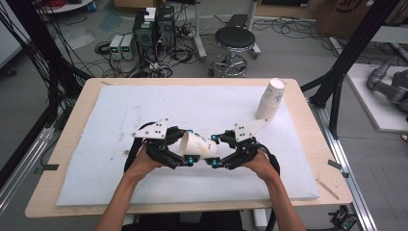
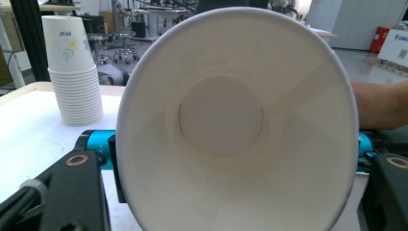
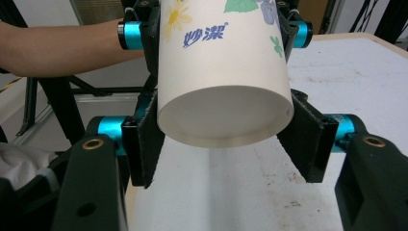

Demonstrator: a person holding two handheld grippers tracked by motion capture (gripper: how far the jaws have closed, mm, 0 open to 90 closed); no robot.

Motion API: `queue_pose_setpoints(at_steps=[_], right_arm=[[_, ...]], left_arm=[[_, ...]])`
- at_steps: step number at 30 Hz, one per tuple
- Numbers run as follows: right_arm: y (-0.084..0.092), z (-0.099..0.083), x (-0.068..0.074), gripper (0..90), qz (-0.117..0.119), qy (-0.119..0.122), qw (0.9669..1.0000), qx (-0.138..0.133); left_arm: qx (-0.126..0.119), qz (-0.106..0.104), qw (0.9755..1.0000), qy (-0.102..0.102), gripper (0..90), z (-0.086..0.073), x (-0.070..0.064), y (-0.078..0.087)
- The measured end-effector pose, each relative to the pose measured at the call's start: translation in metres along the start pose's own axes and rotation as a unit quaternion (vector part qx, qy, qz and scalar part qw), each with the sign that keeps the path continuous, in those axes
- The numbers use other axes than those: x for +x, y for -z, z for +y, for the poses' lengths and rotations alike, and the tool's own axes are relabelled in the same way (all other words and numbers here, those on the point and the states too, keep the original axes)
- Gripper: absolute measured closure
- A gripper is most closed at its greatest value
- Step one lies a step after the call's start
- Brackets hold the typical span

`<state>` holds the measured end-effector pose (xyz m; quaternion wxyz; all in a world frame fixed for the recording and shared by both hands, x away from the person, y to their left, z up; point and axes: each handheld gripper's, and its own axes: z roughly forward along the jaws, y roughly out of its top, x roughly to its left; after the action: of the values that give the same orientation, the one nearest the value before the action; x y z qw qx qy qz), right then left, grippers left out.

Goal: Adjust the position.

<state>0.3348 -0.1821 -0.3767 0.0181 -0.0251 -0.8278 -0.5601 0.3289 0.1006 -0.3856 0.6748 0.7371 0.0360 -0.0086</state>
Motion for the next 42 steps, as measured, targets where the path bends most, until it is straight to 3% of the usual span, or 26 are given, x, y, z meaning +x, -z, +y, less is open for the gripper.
queue_pose_setpoints(at_steps=[11,14,21,26,30,36,39,42], right_arm=[[0.0,0.0,0.001,36.7,0.0,0.004,1.0,0.003],[-0.002,0.001,0.001,20.9,-0.002,-0.006,1.0,0.005],[-0.004,0.001,0.002,13.9,-0.006,-0.011,0.9999,0.01],[-0.004,0.001,0.003,13.8,-0.025,-0.019,0.9994,0.017],[-0.001,-0.002,0.004,13.9,-0.048,-0.025,0.9982,0.026],[0.003,-0.013,0.007,13.9,-0.112,-0.044,0.9918,0.043],[0.006,-0.021,0.007,13.9,-0.15,-0.053,0.9861,0.048],[0.009,-0.028,0.008,13.9,-0.174,-0.065,0.9813,0.049]], left_arm=[[0.002,0.0,1.0,-0.005,32.7,0.001,-0.001,0.0],[0.005,0.002,1.0,-0.006,32.7,0.001,-0.001,0.001],[0.008,0.006,0.9999,-0.008,33.1,0.001,-0.001,0.001],[0.018,0.018,0.9996,-0.013,33.1,0.002,-0.002,0.004],[0.042,0.036,0.9984,-0.012,33.1,0.006,0.001,0.011],[0.097,0.06,0.9935,-0.009,33.0,0.015,0.009,0.019],[0.133,0.071,0.9886,-0.007,32.9,0.018,0.015,0.022],[0.173,0.076,0.982,-0.011,32.8,0.021,0.022,0.023]])
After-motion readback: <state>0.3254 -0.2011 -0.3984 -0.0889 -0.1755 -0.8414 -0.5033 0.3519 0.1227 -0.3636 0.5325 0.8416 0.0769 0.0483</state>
